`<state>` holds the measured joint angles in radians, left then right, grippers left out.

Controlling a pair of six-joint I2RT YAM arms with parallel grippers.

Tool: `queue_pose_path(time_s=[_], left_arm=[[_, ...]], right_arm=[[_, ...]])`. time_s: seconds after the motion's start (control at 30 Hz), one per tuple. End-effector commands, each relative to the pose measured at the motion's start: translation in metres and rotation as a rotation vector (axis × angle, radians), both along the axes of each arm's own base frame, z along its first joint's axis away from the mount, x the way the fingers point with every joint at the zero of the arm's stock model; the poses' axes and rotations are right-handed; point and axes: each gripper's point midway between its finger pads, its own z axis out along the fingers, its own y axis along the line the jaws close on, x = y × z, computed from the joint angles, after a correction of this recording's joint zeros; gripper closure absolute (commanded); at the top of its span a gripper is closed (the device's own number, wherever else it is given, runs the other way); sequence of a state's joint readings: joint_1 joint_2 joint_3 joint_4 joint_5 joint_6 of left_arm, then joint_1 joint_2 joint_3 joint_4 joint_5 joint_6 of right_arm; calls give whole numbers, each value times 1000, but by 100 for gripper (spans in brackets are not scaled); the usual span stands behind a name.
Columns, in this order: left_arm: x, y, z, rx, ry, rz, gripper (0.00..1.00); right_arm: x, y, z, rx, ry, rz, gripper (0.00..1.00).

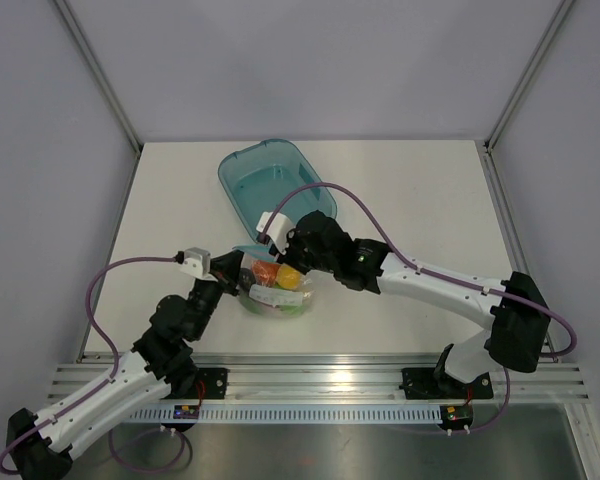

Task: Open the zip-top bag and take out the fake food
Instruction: Open the zipper of the food storage bag at the center of the board.

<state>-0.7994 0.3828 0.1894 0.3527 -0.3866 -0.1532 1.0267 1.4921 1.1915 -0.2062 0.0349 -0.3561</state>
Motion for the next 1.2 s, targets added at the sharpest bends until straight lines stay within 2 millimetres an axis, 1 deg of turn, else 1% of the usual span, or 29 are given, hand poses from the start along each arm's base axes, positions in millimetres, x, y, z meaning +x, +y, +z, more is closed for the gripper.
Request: queue_pose_path(time_s=[0.0,0.03,0.1,0.23,0.27,0.33,0.4,0.43,0.5,0.57,0.6,0.63,0.7,0.73,0.77,0.8,0.83,0.87,0.93,1.03,1.07,1.1,1.13,1.17], left_arm=[[-2,1,21,-48,-66,-10,100],[-2,0,20,-47,-65,-10,100],[-2,1,20,-48,-64,-8,100],[-3,1,20,-48,-65,-11,100],[-3,1,20,-48,-66,-11,100],[-3,1,19,-48,-65,-11,100],[-3,1,21,-49,-67,-13,100],[-3,1,21,-50,-68,-13,100],[-3,1,20,-47,-68,-11,100],[-3,1,20,-47,-68,-12,100],[-3,1,20,-48,-67,-11,100],[-3,1,20,-48,-68,-14,100],[-4,0,21,-51,-71,-17,100],[-4,0,20,-48,-71,-17,100],[-4,0,21,-50,-72,-18,100],[-4,0,21,-48,-74,-18,100],[-4,0,22,-50,-75,-18,100],[-4,1,21,-49,-74,-16,100],[-4,2,22,-55,-74,-14,100],[-4,2,24,-67,-67,-9,100],[-4,2,24,-74,-62,-12,88],[-4,2,30,-110,-52,-8,78],[-4,4,27,-116,-22,3,69],[-3,6,27,-134,2,19,57]], right_arm=[[6,14,23,61,-31,28,75],[2,17,23,68,-16,54,74],[0,19,23,72,-4,66,71],[3,18,21,66,-11,51,56],[5,17,22,69,-17,43,55],[8,16,24,77,-28,25,55],[9,15,26,90,-31,20,59],[12,14,28,100,-32,12,63],[11,15,28,106,-26,25,76],[8,16,26,99,-13,41,74],[7,15,24,93,-5,45,70],[8,15,23,83,1,44,64],[10,15,18,71,8,35,61],[13,14,18,78,7,30,65],[13,15,14,76,22,45,70],[16,14,13,81,35,43,76],[17,14,13,79,49,49,92],[14,15,10,80,65,62,99],[15,16,12,91,73,60,100],[16,14,22,129,72,28,100],[22,10,27,142,60,-16,100],[23,9,29,160,69,-45,100],[25,7,30,168,68,-65,100],[29,3,33,180,60,-103,100]])
